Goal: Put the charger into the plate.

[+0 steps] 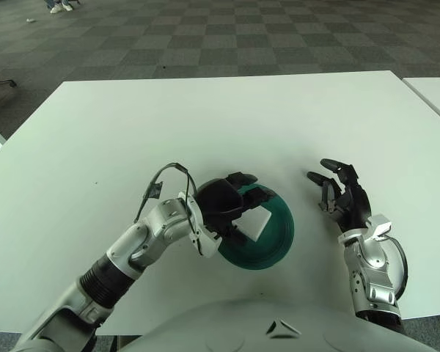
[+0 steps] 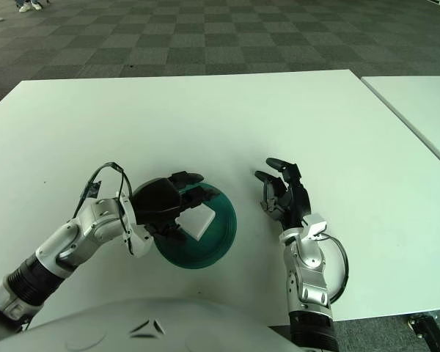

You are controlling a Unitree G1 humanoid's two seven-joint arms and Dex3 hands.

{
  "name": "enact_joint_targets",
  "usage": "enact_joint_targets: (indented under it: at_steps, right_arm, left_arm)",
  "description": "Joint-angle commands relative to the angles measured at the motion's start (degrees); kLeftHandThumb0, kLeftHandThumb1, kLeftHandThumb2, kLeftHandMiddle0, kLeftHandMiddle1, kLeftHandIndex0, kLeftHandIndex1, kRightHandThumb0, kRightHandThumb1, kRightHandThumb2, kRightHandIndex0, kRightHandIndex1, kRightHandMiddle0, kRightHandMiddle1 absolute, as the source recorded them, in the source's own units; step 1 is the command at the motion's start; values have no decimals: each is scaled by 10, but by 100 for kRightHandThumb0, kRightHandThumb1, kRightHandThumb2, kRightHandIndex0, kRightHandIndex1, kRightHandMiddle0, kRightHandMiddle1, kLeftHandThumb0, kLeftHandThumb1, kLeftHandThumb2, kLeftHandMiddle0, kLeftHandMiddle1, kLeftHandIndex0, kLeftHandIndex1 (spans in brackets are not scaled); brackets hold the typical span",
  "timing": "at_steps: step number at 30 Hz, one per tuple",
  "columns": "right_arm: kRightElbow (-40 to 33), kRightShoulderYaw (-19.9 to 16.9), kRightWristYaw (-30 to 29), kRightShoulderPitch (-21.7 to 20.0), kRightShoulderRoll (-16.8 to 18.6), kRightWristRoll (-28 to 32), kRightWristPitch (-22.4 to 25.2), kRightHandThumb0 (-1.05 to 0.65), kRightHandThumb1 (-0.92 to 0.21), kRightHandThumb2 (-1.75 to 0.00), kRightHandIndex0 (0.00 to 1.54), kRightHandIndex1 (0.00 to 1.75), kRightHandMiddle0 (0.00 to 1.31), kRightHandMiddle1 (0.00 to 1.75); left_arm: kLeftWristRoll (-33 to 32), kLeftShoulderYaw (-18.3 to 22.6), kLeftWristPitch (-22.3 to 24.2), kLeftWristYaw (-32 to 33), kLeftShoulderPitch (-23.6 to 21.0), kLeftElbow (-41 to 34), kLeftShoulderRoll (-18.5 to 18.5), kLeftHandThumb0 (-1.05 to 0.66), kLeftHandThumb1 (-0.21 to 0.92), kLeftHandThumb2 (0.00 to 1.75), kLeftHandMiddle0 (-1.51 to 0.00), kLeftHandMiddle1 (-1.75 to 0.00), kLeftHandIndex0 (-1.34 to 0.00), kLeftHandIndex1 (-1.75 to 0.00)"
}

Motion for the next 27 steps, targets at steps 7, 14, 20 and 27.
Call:
enact_joint_targets:
  at_steps: [7, 14, 20, 27]
  right_arm:
    - [43, 4, -5, 29, 7, -5, 48, -42, -72, -83, 35, 78, 10, 126]
    - [26, 8, -5, 38, 9, -9, 48, -41, -70, -86, 35, 88, 10, 130]
    - [11, 10, -8, 42, 8, -12, 60, -41, -70, -87, 34, 95, 9, 133]
    - [13, 10, -2, 41, 4, -11, 65, -40, -69, -89, 35, 100, 9, 131]
  left_arm:
    - [4, 22, 28, 26, 13, -3, -25, -105, 92, 75, -9, -2, -3, -4]
    - [-149, 96, 36, 180, 107, 36, -151, -95, 92, 63, -48, -9, -10, -89]
    - [-302, 165, 28, 277, 197, 71, -257, -80, 92, 52, -56, -37, -24, -111]
    - [-479, 213, 104, 313, 234, 47, -385, -71, 92, 66, -40, -107, -27, -151]
